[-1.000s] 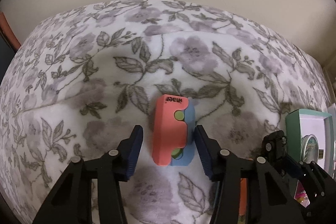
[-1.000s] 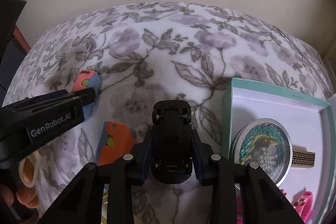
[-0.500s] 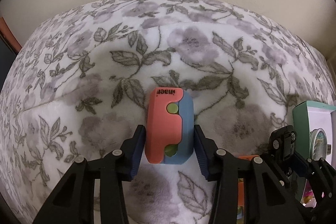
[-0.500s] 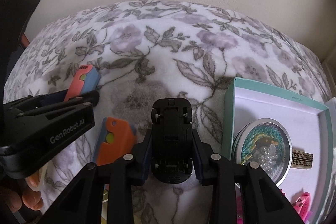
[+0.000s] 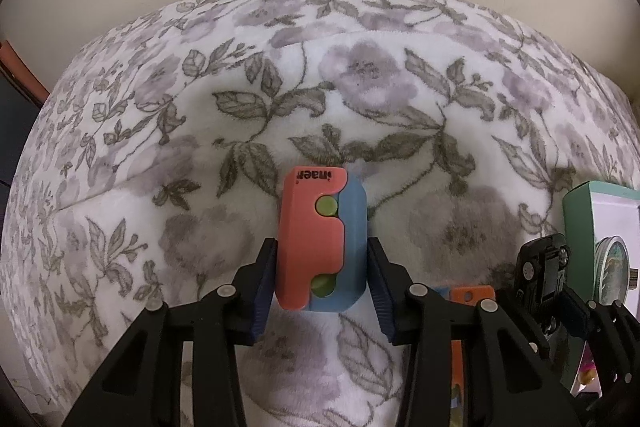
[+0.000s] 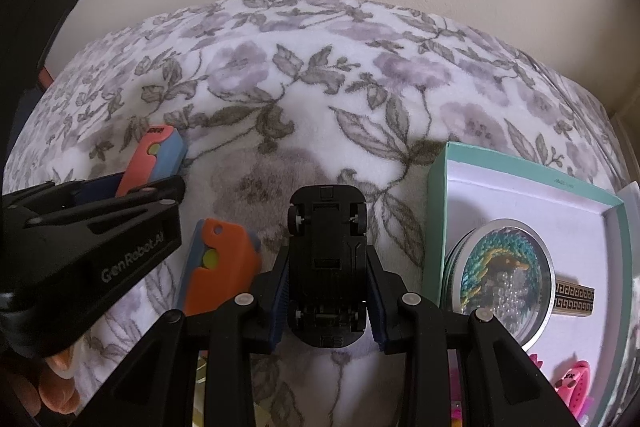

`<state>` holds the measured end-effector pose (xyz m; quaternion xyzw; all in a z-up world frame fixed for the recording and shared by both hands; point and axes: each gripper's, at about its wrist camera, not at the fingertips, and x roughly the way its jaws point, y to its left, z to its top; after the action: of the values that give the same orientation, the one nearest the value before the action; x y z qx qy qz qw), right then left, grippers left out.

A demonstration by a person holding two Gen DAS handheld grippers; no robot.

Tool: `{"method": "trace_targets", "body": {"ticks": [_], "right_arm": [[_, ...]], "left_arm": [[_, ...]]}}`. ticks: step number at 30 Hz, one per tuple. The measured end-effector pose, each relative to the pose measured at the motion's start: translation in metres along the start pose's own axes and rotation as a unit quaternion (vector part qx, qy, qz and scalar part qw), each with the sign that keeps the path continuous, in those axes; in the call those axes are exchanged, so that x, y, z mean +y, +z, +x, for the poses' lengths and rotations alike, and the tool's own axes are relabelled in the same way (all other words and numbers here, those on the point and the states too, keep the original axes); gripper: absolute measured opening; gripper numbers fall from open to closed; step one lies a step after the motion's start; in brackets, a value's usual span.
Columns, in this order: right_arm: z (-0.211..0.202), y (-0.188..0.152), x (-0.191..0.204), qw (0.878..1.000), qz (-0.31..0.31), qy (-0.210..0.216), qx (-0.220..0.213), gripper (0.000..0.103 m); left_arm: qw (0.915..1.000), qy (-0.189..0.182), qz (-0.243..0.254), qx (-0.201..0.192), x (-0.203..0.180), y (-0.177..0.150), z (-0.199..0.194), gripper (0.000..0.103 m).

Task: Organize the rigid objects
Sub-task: 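Lift and carry the toy car and the pink-blue block toward the tray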

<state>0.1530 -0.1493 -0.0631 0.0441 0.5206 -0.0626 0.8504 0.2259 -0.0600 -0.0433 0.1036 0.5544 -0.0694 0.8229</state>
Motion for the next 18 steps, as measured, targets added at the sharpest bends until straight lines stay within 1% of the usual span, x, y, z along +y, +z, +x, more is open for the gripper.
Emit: {"method": "trace_targets", "body": {"ticks": [9, 14, 18], "right_arm": [[-0.002, -0.003, -0.003, 1.0, 0.005, 0.015, -0.004, 0.035], [-0.008, -0.004, -0.008, 0.998, 0.024, 0.057, -0.002, 0.035], [-0.018, -0.002, -0.007, 0.998, 0.024, 0.065, -0.011, 0.035]], "left_arm": [[0.9997, -0.001, -0.017, 0.015, 0.003, -0.001, 0.0, 0.045], [0.9988, -0.005, -0.043, 0.022, 0.009, 0.0, -0.002, 0.045], [0.9979, -0.001, -0.064, 0.014, 0.022, 0.003, -0.01, 0.044]]}}
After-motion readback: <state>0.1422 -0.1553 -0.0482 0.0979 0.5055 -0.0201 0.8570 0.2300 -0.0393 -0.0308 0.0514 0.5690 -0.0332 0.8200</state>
